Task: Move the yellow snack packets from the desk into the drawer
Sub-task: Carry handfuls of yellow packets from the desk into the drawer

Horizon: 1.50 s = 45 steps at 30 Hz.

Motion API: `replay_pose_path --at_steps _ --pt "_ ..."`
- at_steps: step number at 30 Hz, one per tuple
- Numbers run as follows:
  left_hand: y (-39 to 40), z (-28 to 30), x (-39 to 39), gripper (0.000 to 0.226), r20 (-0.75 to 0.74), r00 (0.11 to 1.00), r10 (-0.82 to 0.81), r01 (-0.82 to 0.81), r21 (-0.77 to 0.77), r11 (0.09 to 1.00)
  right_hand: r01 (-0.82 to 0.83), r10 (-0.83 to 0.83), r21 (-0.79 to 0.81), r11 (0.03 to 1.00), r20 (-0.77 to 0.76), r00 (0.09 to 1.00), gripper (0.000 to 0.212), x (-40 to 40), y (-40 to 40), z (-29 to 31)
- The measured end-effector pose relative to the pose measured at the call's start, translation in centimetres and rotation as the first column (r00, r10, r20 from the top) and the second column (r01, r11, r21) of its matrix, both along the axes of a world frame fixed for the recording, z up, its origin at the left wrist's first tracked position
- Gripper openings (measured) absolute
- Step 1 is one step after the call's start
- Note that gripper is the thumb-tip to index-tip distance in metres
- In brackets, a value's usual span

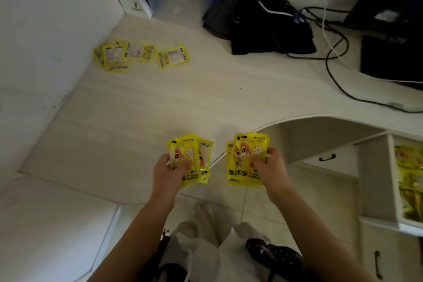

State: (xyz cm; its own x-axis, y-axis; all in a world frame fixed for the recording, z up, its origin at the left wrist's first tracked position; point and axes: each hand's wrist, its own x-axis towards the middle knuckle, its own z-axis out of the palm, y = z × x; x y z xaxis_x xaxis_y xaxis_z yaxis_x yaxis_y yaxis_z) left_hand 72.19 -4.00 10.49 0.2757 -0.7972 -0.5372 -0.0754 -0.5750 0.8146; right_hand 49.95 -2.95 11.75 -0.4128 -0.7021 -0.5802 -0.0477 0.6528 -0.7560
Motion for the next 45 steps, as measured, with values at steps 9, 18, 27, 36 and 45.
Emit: replay_pose_path --at_steps 9,18,27,36,45 --pt "3.7 -0.2 -8.9 0.02 0.031 0.958 -0.286 0.286 -0.013 0.958 0.245 -0.245 0.004 0.969 0.011 0.969 0.031 -7.2 10.4 -0.2" --pt "15.5 -0.7 -21.0 0.019 -0.008 0.878 -0.478 0.478 -0.017 0.878 0.491 -0.492 0.03 0.87 0.077 0.867 0.034 -16.2 25.8 -0.5" --pt "25.7 -1.4 -31.4 0.019 -0.053 0.768 -0.638 0.639 0.007 0.769 0.68 -0.679 0.024 0.733 0.088 0.729 0.03 -23.9 38.9 -0.5" --pt "26.6 -1.4 -41.0 0.018 -0.043 0.682 -0.73 0.731 -0.004 0.683 0.776 -0.775 0.037 0.63 0.099 0.625 0.035 -31.4 42.7 -0.8" --pt "21.5 -1.8 -52.5 0.019 -0.049 0.676 -0.735 0.736 0.002 0.677 0.755 -0.753 0.003 0.656 0.075 0.654 0.03 -43.3 37.5 0.0"
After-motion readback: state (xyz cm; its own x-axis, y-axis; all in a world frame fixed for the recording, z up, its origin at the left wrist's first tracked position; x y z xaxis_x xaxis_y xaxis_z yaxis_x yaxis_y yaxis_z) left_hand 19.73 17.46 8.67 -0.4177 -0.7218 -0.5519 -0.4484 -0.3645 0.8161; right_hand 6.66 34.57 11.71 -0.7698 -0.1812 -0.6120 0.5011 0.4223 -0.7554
